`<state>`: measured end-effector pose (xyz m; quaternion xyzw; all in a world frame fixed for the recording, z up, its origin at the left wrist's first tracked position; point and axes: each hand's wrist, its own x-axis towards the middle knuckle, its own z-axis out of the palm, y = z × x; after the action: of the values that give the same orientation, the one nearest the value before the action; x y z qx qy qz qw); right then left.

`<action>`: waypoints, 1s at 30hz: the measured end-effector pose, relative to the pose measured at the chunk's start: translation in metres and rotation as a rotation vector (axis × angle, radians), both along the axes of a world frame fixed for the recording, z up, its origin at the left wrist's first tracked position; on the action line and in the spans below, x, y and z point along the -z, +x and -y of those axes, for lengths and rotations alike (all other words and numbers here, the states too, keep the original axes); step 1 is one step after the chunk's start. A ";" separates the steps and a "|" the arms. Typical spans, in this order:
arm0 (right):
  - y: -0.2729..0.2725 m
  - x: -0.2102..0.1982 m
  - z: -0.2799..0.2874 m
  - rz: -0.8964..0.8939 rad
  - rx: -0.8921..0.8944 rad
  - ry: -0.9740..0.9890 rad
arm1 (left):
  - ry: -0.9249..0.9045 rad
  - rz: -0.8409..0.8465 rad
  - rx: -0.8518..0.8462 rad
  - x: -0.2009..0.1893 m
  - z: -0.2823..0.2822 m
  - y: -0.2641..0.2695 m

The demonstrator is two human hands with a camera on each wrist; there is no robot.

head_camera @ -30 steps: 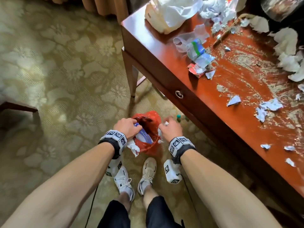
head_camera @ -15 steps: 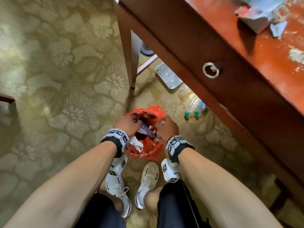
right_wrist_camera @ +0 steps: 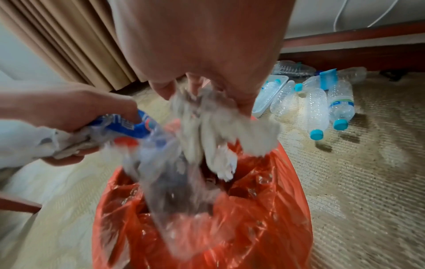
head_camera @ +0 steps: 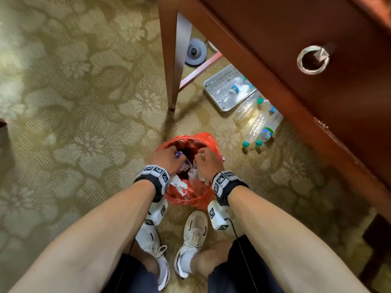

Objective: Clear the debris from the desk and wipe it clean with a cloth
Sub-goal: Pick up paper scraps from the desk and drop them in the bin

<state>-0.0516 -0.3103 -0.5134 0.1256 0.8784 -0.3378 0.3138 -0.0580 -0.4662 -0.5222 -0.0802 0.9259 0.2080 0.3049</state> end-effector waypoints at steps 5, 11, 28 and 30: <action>0.002 0.003 -0.002 0.048 0.028 -0.049 | 0.065 0.005 -0.022 0.011 0.003 0.001; 0.008 -0.008 -0.008 0.047 0.018 -0.058 | 0.094 0.019 0.007 0.004 0.003 0.003; 0.033 -0.213 0.002 -0.011 -0.018 0.136 | 0.023 -0.123 0.122 -0.211 0.034 0.024; 0.032 -0.249 0.008 -0.029 -0.030 0.159 | 0.026 -0.165 0.126 -0.252 0.040 0.022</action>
<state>-0.0191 -0.3178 -0.2646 0.1322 0.9087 -0.2642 0.2950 -0.0360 -0.5066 -0.2705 -0.0006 0.9483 0.2064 0.2409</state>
